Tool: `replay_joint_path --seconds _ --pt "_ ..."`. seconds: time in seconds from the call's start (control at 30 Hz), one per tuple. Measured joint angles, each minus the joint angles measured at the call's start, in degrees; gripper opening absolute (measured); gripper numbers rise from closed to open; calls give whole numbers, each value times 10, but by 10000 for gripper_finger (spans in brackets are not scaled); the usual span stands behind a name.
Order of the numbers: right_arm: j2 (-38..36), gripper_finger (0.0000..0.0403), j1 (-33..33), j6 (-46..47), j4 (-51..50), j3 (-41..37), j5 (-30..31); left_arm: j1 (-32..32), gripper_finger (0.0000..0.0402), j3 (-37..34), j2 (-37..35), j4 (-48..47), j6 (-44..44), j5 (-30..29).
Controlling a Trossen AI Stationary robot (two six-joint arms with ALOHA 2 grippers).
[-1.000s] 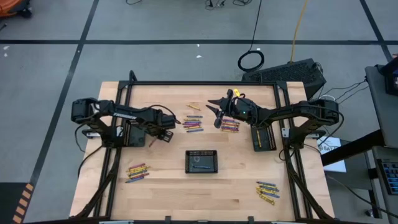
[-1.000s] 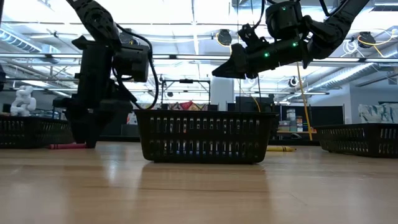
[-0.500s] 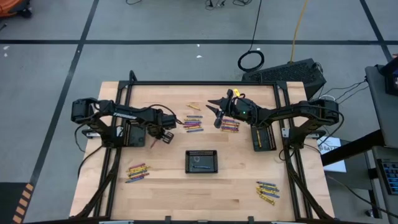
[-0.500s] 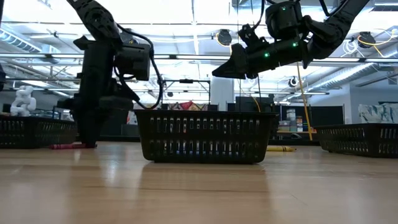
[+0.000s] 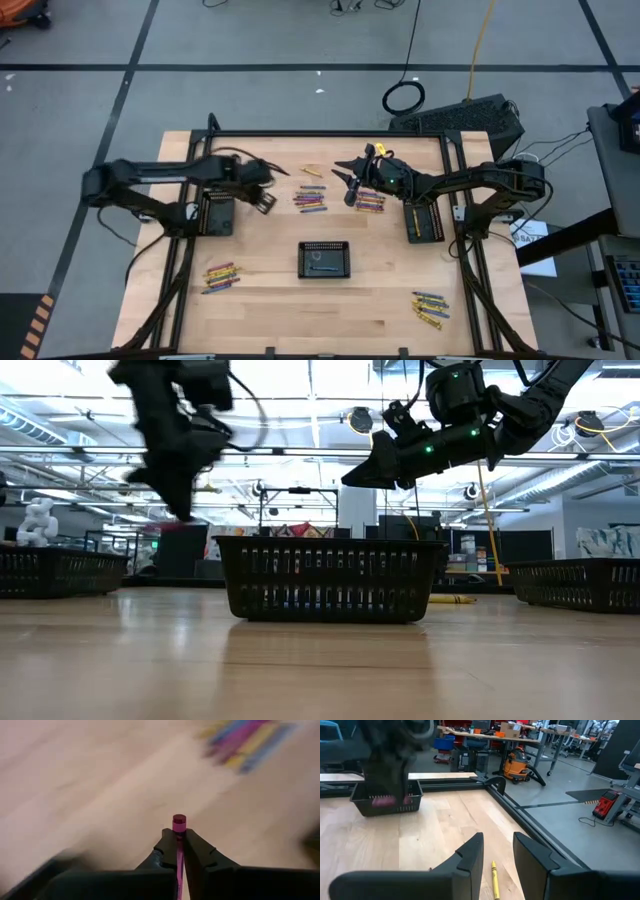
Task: Sort crayons
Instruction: Put the red crayon into the left black basket, then put the yellow crayon into the right black basket
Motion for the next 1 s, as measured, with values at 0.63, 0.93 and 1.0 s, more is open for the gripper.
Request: replay_joint_path --seconds 0.63,0.93,1.0 --pt "0 91 0 0 0 0 0 37 52 -105 -67 -196 -132 -59" --pt "0 91 0 0 0 0 0 37 122 -115 -66 -130 -119 -51" --pt "0 91 0 0 0 0 0 37 126 -127 -62 -119 -120 -45"
